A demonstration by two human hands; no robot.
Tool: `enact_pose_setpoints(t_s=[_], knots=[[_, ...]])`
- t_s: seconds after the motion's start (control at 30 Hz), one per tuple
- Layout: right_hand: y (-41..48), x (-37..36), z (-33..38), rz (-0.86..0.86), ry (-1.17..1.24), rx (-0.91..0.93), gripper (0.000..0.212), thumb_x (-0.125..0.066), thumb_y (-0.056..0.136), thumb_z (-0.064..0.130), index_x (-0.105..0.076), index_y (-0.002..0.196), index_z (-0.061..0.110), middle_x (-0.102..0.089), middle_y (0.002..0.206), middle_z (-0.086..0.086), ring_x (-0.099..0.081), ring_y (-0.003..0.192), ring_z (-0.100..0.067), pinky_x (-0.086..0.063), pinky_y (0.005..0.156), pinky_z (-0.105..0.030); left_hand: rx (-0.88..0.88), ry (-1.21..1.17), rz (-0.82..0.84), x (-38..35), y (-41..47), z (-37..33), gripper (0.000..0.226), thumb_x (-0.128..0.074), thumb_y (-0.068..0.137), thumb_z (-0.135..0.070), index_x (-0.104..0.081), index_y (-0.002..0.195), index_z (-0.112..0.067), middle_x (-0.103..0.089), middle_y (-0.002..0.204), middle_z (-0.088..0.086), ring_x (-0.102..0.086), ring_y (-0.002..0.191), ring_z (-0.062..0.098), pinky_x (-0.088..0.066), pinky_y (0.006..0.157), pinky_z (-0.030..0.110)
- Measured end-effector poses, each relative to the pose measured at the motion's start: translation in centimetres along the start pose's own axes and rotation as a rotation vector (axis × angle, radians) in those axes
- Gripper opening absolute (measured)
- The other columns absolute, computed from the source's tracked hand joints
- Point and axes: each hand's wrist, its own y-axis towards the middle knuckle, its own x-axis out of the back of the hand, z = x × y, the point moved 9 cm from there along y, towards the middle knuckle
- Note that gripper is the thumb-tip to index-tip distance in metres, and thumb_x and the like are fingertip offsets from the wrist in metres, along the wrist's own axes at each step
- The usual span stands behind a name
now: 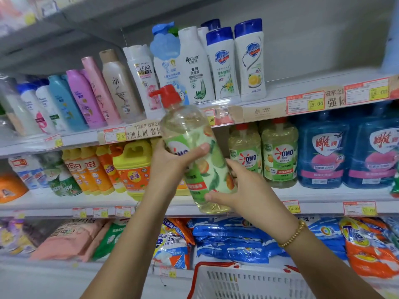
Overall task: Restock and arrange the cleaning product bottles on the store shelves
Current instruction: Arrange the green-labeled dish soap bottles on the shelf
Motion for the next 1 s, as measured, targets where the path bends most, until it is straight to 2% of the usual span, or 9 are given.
enact_pose_setpoints(t_s=[0.1,0.17,0.23,0.33,0.4,0.6,0.8,0.9,1.0], knots=[[0.7,0.0,-1.4,-0.070,0.104,0.020,0.080,-0.085,0.063,0.039,-0.042,0.130,0.035,-0.064,0.108,0.018,-0.061,0.096,0.000,-0.051,0.084,-0.023,-0.125,0.154,0.001,-1.1,-0.1,0.1,0.090,-0.092,0.039,-0.041,-0.054,0.119,-0.022,-0.070,0.108,-0.005,-0.069,0.096,0.012,-0.057,0.082,0.036],[1.4,-0.2,-2.7,-0.104,0.122,0.029,0.078,-0.086,0.062,0.035,-0.043,0.128,0.035,-0.063,0.108,0.018,-0.060,0.097,-0.001,-0.051,0.084,-0.022,-0.228,0.291,-0.004,-1.7,-0.5,0.0,0.097,-0.092,0.040,-0.044,-0.048,0.125,-0.026,-0.063,0.118,-0.010,-0.062,0.104,0.000,-0.051,0.088,0.025],[2.2,-0.6,-4.5,-0.117,0.075,0.038,0.075,-0.083,0.067,0.036,-0.044,0.131,0.032,-0.063,0.110,0.013,-0.059,0.099,-0.005,-0.051,0.084,-0.024,-0.361,0.380,0.023,-2.9,-1.0,-0.4,0.102,-0.095,0.043,-0.035,-0.041,0.130,-0.031,-0.053,0.124,-0.020,-0.050,0.111,-0.015,-0.040,0.089,0.006],[3.5,-0.2,-8.4,-0.167,-0.141,0.003,0.050,-0.070,0.084,0.030,-0.051,0.130,0.025,-0.060,0.118,0.001,-0.058,0.104,-0.015,-0.049,0.087,-0.029,-0.469,0.471,0.123,-4.8,-0.5,0.8,0.105,-0.095,0.049,-0.031,-0.030,0.131,-0.040,-0.044,0.128,-0.029,-0.043,0.120,-0.014,-0.035,0.094,0.003],[4.0,0.8,-11.9,-0.225,-0.253,-0.061,0.044,-0.063,0.089,0.025,-0.052,0.131,0.019,-0.056,0.127,-0.006,-0.056,0.111,-0.021,-0.049,0.091,-0.033,-0.445,0.461,0.145,-5.3,0.4,2.8,0.106,-0.094,0.050,-0.035,-0.030,0.134,-0.039,-0.046,0.131,-0.024,-0.045,0.123,-0.008,-0.038,0.097,0.008],[4.2,1.6,-19.7,-0.213,-0.397,-0.229,0.032,-0.057,0.093,0.028,-0.060,0.120,0.011,-0.059,0.119,-0.013,-0.059,0.102,-0.029,-0.050,0.078,-0.035,-0.321,0.405,0.052,-5.8,2.9,8.2,0.110,-0.093,0.049,-0.037,-0.033,0.139,-0.023,-0.046,0.128,-0.018,-0.041,0.118,-0.018,-0.033,0.094,0.000],[6.3,0.5,-19.4,-0.212,-0.390,-0.109,0.039,-0.064,0.089,0.030,-0.055,0.124,0.016,-0.055,0.123,-0.004,-0.057,0.106,-0.023,-0.049,0.080,-0.033,-0.282,0.400,-0.035,-6.1,4.9,11.7,0.112,-0.093,0.048,-0.039,-0.032,0.140,-0.029,-0.047,0.135,-0.012,-0.044,0.122,-0.008,-0.035,0.100,0.006],[7.0,-0.6,-18.3,-0.227,-0.418,-0.009,0.050,-0.070,0.084,0.026,-0.050,0.128,0.017,-0.041,0.135,-0.003,-0.059,0.104,-0.021,-0.051,0.082,-0.030,-0.223,0.356,-0.074,-6.6,5.9,13.3,0.109,-0.091,0.045,-0.045,-0.032,0.137,-0.037,-0.051,0.133,-0.013,-0.049,0.120,-0.002,-0.040,0.097,0.011],[7.5,-1.5,-18.5,-0.280,-0.437,0.061,0.073,-0.080,0.074,0.019,-0.042,0.135,0.032,-0.022,0.146,-0.002,-0.059,0.106,-0.022,-0.057,0.082,-0.035,-0.176,0.334,-0.090,-6.6,7.0,14.6,0.109,-0.086,0.043,-0.051,-0.037,0.138,-0.031,-0.056,0.127,-0.013,-0.054,0.113,0.002,-0.042,0.089,0.009]])
